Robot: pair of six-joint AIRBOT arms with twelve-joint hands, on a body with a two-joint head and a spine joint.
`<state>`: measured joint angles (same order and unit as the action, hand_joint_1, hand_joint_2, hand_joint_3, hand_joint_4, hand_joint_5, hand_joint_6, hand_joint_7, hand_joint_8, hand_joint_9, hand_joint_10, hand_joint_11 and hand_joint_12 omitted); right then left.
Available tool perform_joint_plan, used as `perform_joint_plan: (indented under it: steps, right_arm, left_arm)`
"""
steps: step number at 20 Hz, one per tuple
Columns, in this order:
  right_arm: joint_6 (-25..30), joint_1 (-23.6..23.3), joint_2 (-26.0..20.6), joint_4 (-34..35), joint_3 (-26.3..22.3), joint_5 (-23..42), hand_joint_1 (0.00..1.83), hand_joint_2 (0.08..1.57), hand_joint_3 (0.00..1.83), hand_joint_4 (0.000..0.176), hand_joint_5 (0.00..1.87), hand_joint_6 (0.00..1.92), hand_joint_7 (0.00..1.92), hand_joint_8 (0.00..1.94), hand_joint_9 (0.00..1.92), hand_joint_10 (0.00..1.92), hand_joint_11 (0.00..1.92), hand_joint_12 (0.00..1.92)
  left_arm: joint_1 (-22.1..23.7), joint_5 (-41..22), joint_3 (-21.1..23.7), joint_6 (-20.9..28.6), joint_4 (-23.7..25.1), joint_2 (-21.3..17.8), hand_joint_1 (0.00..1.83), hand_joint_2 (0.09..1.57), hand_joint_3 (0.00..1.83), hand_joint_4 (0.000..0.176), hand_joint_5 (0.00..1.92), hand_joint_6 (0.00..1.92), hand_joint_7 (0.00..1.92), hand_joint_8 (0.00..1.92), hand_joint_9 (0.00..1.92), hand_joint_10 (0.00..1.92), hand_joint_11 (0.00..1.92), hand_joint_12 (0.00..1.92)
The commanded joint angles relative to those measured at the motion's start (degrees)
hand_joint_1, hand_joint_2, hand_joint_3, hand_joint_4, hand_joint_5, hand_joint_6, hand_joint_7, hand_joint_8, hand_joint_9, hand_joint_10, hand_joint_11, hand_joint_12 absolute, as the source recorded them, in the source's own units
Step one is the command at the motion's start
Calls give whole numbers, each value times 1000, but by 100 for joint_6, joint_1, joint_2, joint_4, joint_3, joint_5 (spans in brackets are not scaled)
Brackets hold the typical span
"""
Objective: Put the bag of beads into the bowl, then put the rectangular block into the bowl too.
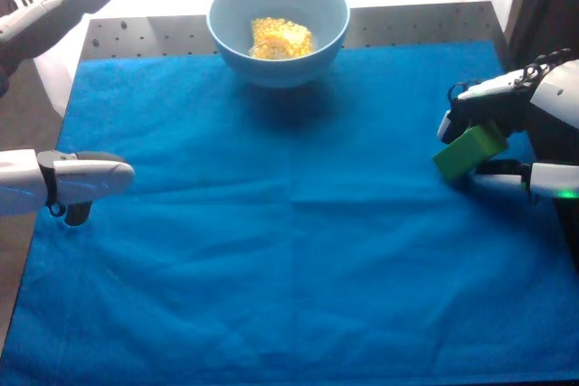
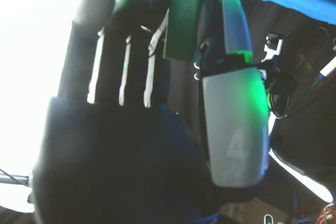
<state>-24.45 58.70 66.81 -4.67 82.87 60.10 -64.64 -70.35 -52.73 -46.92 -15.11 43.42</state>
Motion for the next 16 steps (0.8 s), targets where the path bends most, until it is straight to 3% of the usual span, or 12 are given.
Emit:
perform_joint_plan:
  steps: [1,3,4,6,7,8,9,10,13,15,16]
  right_arm:
    - [5,-95,20,176,19,664,1230,1198,0,0,785,1066,875,1402,734,1453,669,1734]
    - [5,-95,20,176,19,666,1233,1178,0,0,824,1032,921,1337,814,1508,736,1793]
    - [5,-98,20,176,16,671,1247,1147,0,0,857,1010,1009,1180,948,1423,877,1735]
    - [5,-146,19,153,9,707,1268,1112,0,0,905,940,1087,1054,1124,1343,1083,1626]
    - [5,-228,12,94,-11,752,1267,1110,0,0,899,977,1096,1030,1156,1334,1115,1594]
    - [5,-302,-2,44,-32,795,1178,1133,4,0,919,1069,1134,1027,1194,1364,1143,1616]
    - [5,-400,-17,-26,-53,846,1154,1155,2,0,894,1135,1119,1118,1172,1459,1136,1685]
    - [5,-535,-25,-100,-66,909,1141,1174,4,0,862,1192,1070,1305,1139,1614,1143,1787]
    - [5,-888,-19,-208,-36,1003,1121,1176,1,0,860,1213,1025,1459,1104,1712,1076,1909]
    - [5,-1114,15,-210,63,1006,1116,1144,0,0,922,1109,1010,1543,1090,1811,1070,1921]
    - [5,-1281,56,-209,149,1004,1115,1122,0,0,968,1032,950,1545,957,1769,888,1921]
  left_arm:
    - [22,-660,-25,33,-46,26,775,914,9,131,42,1,88,6,143,5,0,286]
    - [12,-633,-37,39,-57,54,761,916,8,120,25,0,94,7,141,3,0,286]
    - [10,-606,-52,59,-58,77,748,918,8,115,17,0,97,7,125,0,0,283]
    - [9,-563,-73,80,-58,104,754,916,2,122,14,0,98,1,106,2,0,169]
    - [6,-544,-78,86,-58,115,758,918,1,121,18,0,96,1,106,1,0,186]
    - [-4,-544,-77,91,-60,116,753,914,0,108,23,1,102,1,120,3,0,264]
    - [-18,-544,-77,106,-66,116,751,912,0,104,31,1,108,1,133,4,0,321]
    - [-38,-551,-77,120,-75,116,743,914,0,110,38,1,111,1,142,3,0,363]
    - [-47,-555,-84,127,-88,154,754,916,0,117,46,3,110,2,145,4,0,340]
    - [-47,-554,-96,136,-102,183,754,918,1,117,50,5,111,2,149,5,0,339]
    - [-48,-554,-102,144,-103,194,761,913,0,113,49,2,109,1,145,2,0,291]
